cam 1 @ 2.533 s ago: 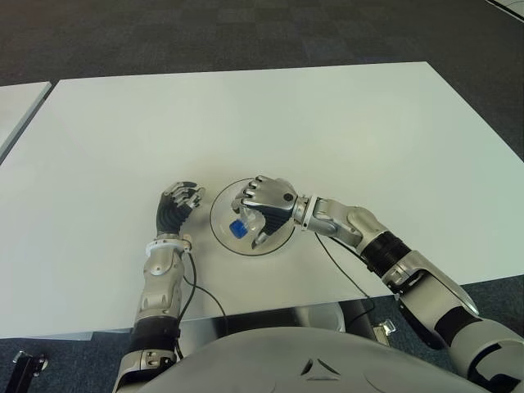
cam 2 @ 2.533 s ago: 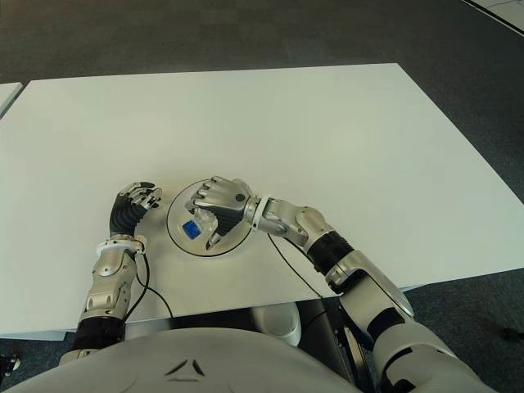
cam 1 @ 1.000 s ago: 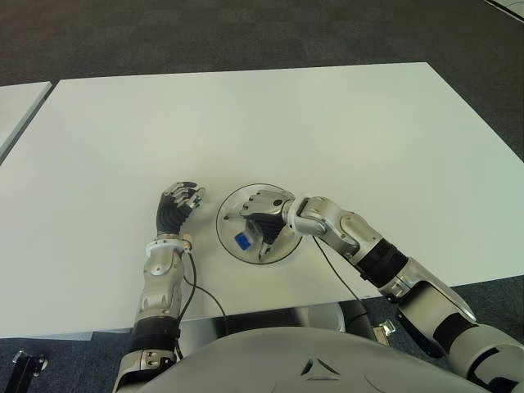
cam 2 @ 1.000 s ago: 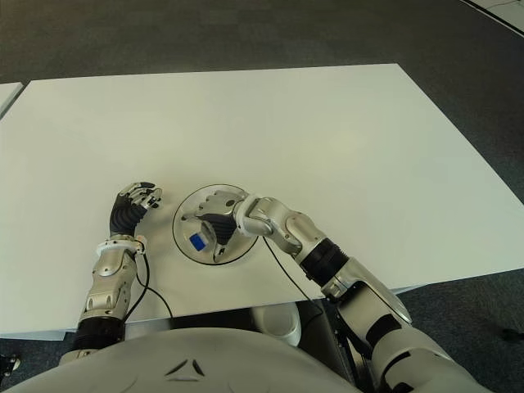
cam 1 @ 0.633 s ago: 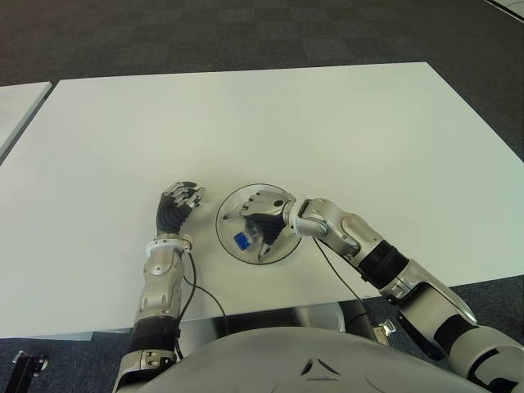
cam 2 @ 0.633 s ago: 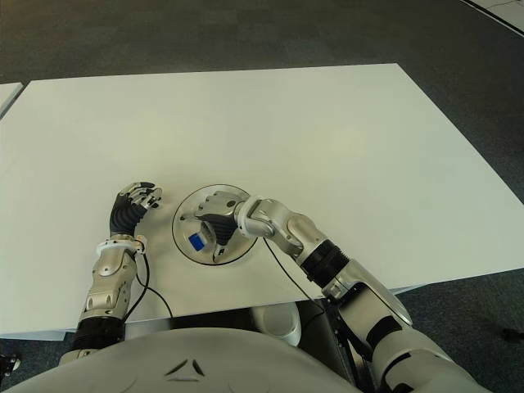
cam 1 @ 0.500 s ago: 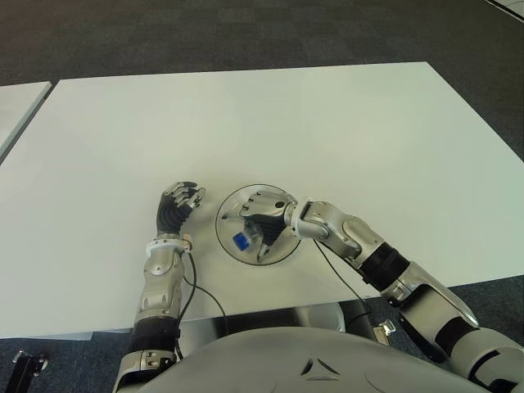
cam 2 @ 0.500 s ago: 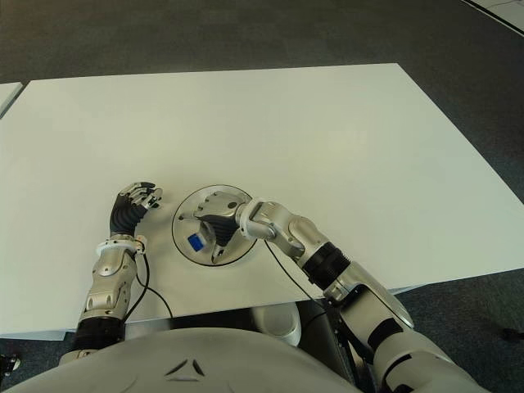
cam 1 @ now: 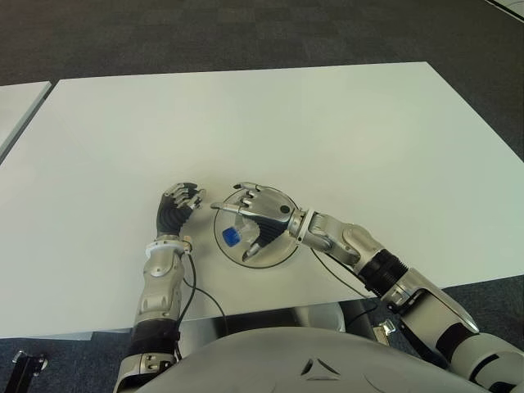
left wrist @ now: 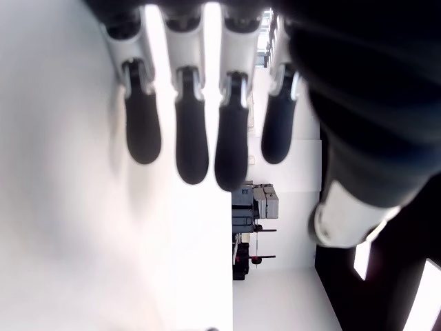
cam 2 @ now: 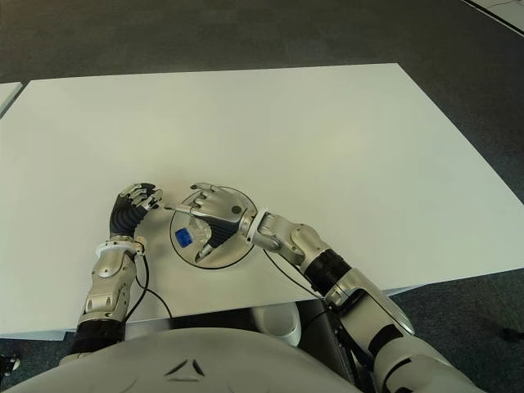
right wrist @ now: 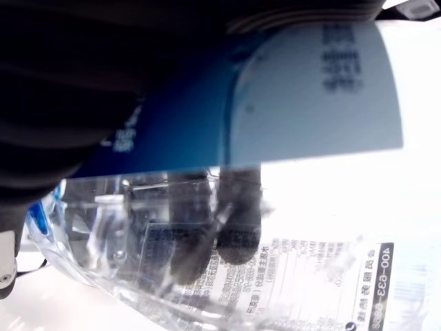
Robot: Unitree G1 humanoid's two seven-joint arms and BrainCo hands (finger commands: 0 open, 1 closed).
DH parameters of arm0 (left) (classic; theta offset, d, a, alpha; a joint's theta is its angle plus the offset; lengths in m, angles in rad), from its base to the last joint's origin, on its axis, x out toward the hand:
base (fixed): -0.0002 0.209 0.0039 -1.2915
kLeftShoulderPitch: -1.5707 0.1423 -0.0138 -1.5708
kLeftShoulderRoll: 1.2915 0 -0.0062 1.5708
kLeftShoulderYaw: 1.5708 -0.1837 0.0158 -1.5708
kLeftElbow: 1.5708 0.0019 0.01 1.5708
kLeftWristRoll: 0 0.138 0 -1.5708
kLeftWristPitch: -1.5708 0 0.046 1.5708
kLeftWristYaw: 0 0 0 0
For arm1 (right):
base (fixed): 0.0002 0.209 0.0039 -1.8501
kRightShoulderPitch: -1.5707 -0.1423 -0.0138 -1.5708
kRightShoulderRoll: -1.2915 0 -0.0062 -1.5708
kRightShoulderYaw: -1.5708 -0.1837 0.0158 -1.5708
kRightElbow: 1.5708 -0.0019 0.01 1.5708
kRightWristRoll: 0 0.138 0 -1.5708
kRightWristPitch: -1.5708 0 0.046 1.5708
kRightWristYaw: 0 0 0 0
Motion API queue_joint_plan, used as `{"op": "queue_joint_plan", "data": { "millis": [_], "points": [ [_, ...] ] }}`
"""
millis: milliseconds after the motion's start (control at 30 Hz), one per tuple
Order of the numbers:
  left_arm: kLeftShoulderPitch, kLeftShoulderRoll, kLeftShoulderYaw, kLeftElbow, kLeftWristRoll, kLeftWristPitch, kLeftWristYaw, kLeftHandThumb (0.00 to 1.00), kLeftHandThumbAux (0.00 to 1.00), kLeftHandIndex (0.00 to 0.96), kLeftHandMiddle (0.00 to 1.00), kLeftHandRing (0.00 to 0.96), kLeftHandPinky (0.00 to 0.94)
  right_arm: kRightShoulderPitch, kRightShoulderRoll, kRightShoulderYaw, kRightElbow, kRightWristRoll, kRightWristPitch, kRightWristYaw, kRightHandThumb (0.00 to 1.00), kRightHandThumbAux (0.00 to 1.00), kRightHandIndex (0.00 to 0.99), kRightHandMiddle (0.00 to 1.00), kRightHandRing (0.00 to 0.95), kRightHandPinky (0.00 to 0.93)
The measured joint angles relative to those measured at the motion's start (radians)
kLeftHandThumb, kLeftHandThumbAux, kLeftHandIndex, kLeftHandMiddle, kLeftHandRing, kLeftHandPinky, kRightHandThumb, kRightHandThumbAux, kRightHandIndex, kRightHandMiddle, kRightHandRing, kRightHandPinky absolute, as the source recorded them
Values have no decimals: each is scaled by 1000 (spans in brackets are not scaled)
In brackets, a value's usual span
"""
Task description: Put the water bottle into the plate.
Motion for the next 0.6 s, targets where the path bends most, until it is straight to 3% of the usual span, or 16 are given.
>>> {"op": "queue_joint_plan", "data": {
  "millis": [267, 600],
  "points": [
    [1, 0, 1, -5, 5, 0, 18, 692, 714, 423, 510, 483, 479, -11, 16, 16, 88, -114, 9, -317, 82, 361, 0, 0, 0, 0],
    [1, -7, 1, 3, 2, 1, 25, 698, 713, 428, 561, 538, 542, -64, 54, 58, 214, -235, 88, -710, 49, 333, 0, 0, 0, 0]
  ]
}}
